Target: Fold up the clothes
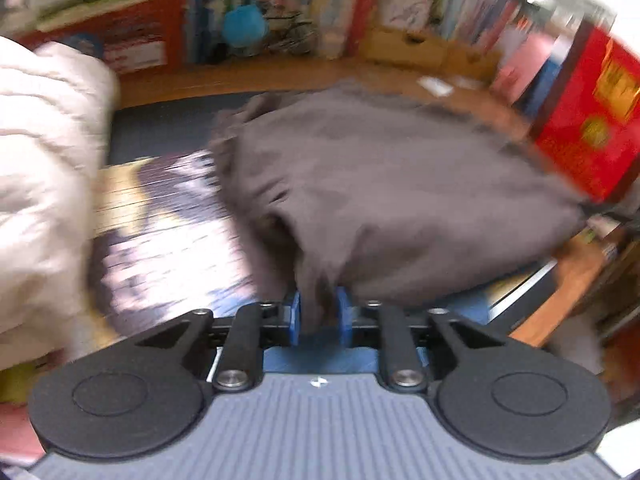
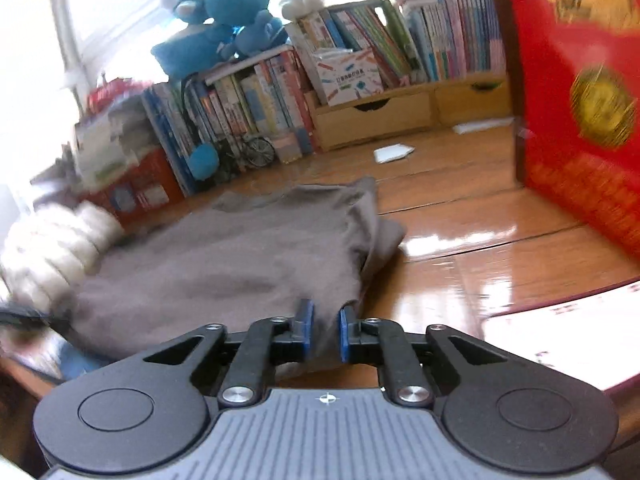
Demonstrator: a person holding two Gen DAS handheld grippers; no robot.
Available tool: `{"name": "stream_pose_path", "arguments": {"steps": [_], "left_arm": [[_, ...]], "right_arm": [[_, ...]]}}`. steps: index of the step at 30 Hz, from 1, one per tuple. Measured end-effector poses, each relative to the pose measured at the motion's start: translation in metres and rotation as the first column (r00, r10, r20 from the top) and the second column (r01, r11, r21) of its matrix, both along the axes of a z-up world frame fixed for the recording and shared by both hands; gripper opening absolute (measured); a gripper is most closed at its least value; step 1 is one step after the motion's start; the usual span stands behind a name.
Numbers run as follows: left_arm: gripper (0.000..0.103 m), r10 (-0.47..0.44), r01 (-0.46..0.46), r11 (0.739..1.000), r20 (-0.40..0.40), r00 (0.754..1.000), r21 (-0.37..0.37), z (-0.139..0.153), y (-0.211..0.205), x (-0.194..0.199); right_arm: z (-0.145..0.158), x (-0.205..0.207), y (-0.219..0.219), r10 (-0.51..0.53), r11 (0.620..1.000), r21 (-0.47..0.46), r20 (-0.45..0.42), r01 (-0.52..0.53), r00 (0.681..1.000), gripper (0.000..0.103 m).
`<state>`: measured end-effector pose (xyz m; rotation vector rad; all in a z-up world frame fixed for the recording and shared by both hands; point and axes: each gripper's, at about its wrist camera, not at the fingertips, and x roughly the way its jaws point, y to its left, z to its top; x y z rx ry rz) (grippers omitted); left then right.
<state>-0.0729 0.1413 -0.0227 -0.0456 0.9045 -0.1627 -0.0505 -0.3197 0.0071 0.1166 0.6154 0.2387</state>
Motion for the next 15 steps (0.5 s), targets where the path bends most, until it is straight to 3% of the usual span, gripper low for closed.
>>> {"name": "stream_pose_path", "arguments": {"steps": [1,2,3,4,5,7,9,12,14,15], "left_arm": [[0.048,0.011,-0.011,0.997,-0.002,1.0,0.071,0.002,-0.002,-0.006],[0.055,0.011,-0.012,0.991,0.008,1.0,0.136,0.005,-0.006,-0.012],[0.069,-0.009,0.004,0.984,0.026,1.0,0.18,0.01,-0.011,-0.018],[0.079,-0.034,0.023,0.975,0.044,0.998,0.222,0.015,-0.016,-0.024],[0.082,-0.079,0.059,0.967,0.072,0.994,0.248,0.021,-0.024,-0.028],[0.094,-0.191,0.14,0.939,0.136,0.972,0.314,0.029,-0.046,-0.037],[0.1,-0.308,0.214,0.888,0.18,0.934,0.408,0.029,-0.072,-0.043],[0.099,-0.445,0.286,0.79,0.187,0.876,0.542,0.013,-0.103,-0.046],[0.099,-0.471,0.284,0.735,0.163,0.867,0.615,-0.003,-0.117,-0.04],[0.099,-0.461,0.272,0.731,0.158,0.873,0.625,-0.007,-0.12,-0.037]], "right_arm": [[0.003,-0.008,0.006,0.016,0.998,-0.064,0.027,-0.014,1.0,0.059],[0.008,-0.016,0.014,0.048,0.992,-0.122,0.066,-0.039,0.997,0.089],[0.012,-0.024,0.022,0.086,0.981,-0.18,0.106,-0.065,0.991,0.099],[0.016,-0.03,0.034,0.149,0.96,-0.257,0.137,-0.111,0.979,0.098],[0.02,-0.035,0.047,0.22,0.929,-0.337,0.16,-0.156,0.962,0.098],[0.023,-0.041,0.072,0.341,0.839,-0.498,0.17,-0.218,0.925,0.098],[0.019,-0.039,0.091,0.411,0.743,-0.623,0.133,-0.247,0.902,0.098],[0.013,-0.034,0.103,0.468,0.677,-0.675,0.085,-0.295,0.88,0.098],[0.008,-0.032,0.107,0.484,0.634,-0.712,0.063,-0.301,0.873,0.098],[0.005,-0.031,0.109,0.494,0.6,-0.744,0.054,-0.295,0.868,0.098]]}}
